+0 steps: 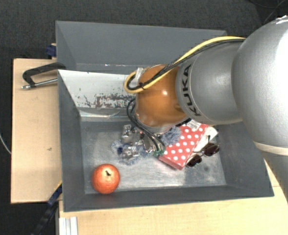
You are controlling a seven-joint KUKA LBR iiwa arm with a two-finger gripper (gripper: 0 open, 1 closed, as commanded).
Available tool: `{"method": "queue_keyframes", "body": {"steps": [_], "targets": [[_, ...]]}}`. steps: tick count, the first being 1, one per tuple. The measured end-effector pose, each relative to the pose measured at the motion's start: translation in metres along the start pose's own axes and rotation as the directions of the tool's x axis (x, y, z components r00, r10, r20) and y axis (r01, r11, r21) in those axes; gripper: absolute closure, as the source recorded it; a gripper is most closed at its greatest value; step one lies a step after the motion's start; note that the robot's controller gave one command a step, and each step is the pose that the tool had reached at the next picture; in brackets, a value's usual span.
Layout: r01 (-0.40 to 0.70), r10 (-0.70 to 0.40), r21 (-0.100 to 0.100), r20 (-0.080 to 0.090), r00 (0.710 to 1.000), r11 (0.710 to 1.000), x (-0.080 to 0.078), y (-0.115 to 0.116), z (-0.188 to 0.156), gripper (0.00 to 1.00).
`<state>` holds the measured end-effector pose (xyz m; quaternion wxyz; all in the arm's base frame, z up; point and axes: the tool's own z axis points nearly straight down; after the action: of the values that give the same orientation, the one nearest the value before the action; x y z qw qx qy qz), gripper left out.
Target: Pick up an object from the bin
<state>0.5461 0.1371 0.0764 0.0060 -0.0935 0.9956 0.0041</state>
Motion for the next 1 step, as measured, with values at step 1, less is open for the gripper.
{"method": "queue_keyframes", "body": {"steps": [1], "targets": [[0.0, 0.0, 0.0, 0.0, 1.0, 1.0, 0.0, 0.0, -0.0001, 1.0]]}}
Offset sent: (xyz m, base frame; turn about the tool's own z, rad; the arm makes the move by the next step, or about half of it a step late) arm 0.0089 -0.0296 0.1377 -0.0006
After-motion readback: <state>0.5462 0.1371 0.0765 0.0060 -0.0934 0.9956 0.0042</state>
